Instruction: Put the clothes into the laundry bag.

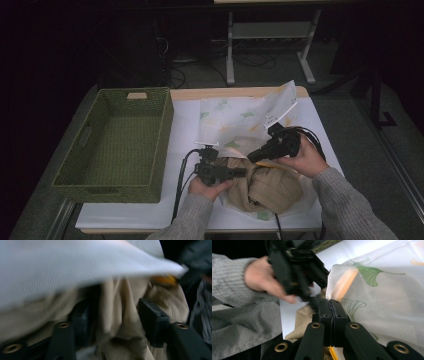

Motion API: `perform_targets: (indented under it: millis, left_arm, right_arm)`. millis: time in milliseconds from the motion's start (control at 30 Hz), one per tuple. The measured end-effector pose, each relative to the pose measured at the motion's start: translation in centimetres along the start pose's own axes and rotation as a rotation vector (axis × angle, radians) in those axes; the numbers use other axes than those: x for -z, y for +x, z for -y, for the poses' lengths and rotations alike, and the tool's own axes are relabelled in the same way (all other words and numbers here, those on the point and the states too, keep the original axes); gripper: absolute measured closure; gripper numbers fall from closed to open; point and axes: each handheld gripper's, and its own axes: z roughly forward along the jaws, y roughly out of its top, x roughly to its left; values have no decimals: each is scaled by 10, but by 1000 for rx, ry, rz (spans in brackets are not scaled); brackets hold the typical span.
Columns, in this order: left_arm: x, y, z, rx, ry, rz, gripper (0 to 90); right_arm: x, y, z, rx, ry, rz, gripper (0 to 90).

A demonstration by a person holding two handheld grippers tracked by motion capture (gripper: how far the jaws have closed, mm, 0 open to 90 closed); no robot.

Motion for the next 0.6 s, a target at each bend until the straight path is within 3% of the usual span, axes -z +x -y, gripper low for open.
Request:
perform_targets:
  millis: [67,200,333,433,533,567,600]
  left_arm:
    - [3,-1,5,-9,29,3,439]
    - [5,4,8,18,35,20,509]
    - [6,6,10,2,46,41,746]
    - [4,4,10,-7,42,81,841]
    - [3,0,10,-16,39,134,845]
    - [2,-2,10,-20,47,154,835]
    - [1,-3,10,-19,54,163,706]
  right_arm:
    - [0,0,1,-1,3,11,839]
    - [0,2,8,8,22,46,643]
    - [1,-1,21,10,47,101,558]
    - [-2,-4,27,17,40,117,575]
    - [-10,-5,28,40,68,159,678]
    - [-11,-5,28,43,75,164,726]
    - [-13,-7,27,45,93,166,833]
